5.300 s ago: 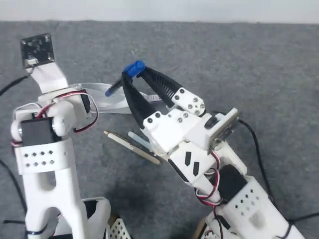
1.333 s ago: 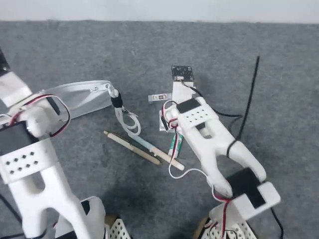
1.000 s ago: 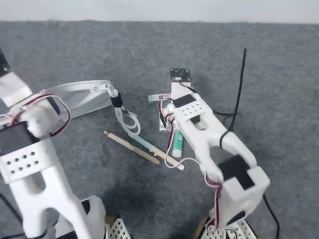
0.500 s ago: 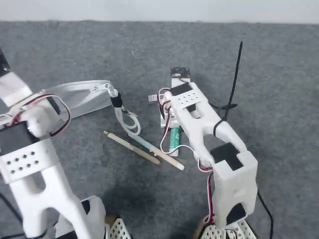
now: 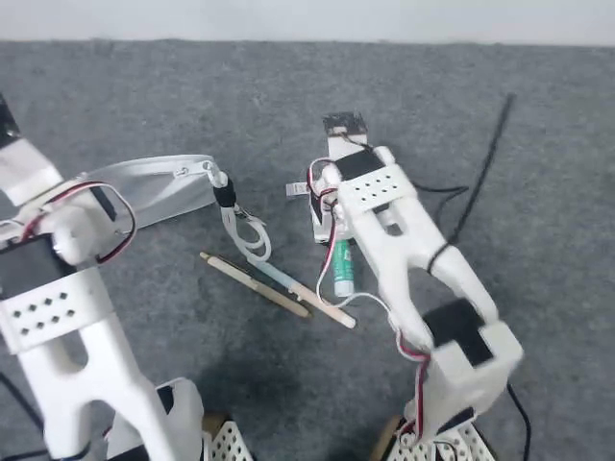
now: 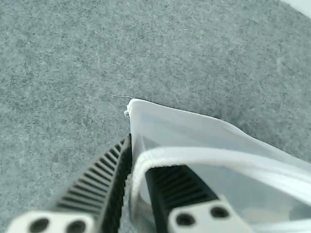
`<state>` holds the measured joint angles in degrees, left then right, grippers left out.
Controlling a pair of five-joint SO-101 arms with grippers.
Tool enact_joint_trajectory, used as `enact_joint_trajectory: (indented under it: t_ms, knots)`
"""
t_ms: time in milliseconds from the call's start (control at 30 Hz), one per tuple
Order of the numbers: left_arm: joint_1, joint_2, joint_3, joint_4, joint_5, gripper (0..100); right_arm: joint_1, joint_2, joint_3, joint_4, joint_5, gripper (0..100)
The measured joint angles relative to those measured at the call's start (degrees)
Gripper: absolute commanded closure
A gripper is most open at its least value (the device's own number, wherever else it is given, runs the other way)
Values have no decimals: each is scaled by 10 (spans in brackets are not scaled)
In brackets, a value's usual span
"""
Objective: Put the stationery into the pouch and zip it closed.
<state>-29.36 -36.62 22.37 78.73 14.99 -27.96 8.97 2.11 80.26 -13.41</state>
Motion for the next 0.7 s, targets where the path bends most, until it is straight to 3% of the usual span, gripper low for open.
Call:
enact_joint_trajectory:
  t_ms: [133,367,700]
  knots:
    - [0,0,0,0,0,989,0,-67,0,49,48,992]
    - [0,0,0,0,0,989,-43,-175,0,123,60,991]
    - [57,-1,10,0,0,989,-110,-425,185,12,60,991]
